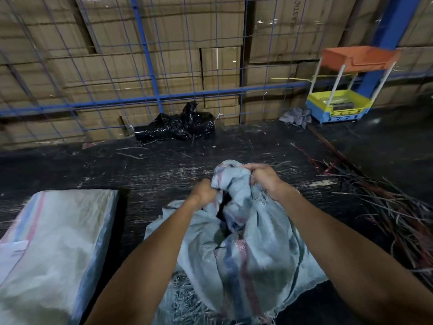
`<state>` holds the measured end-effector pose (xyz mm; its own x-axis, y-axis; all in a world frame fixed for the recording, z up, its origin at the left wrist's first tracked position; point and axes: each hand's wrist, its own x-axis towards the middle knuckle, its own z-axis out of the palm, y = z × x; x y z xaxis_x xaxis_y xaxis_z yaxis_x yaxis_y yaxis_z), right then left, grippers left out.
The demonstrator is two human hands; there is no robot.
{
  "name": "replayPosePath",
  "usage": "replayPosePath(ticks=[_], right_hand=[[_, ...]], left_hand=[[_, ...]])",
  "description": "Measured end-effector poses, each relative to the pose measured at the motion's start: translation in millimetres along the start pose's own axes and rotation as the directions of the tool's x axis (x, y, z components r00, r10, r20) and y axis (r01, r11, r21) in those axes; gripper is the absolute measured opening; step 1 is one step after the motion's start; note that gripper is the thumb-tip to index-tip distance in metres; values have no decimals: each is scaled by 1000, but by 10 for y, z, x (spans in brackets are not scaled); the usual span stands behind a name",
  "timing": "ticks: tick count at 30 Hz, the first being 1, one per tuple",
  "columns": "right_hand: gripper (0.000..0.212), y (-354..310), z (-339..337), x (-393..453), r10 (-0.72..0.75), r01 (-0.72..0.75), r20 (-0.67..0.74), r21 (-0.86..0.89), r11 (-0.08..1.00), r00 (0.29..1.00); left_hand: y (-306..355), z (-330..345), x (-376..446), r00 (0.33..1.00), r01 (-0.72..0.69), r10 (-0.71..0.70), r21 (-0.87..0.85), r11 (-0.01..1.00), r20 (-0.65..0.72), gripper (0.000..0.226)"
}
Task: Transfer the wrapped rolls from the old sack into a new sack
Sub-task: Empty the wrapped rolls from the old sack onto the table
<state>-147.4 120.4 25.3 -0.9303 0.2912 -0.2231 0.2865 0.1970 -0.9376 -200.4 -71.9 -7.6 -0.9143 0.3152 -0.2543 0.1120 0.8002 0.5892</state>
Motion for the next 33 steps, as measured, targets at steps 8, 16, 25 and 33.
replayPosePath(ticks=[8,16,25,33], right_hand=[[32,-169,296,88,-234,53,-76,-866,497,969],[84,306,291,301,21,-58,-59,-728,683,998],[24,126,-150,36,230,-57,-137,736,675,963],[34,-202,3,89,127,-25,-76,758,652,989]], left_hand=[[290,-806,413,975,169,-202,-897,409,91,26],[89,-1039,485,949,274,60,-905,324,309,29],[-554,-1246,449,863,342,-493,-596,726,-105,53],[569,-343,-327,893,-415,379,120,902,243,115]])
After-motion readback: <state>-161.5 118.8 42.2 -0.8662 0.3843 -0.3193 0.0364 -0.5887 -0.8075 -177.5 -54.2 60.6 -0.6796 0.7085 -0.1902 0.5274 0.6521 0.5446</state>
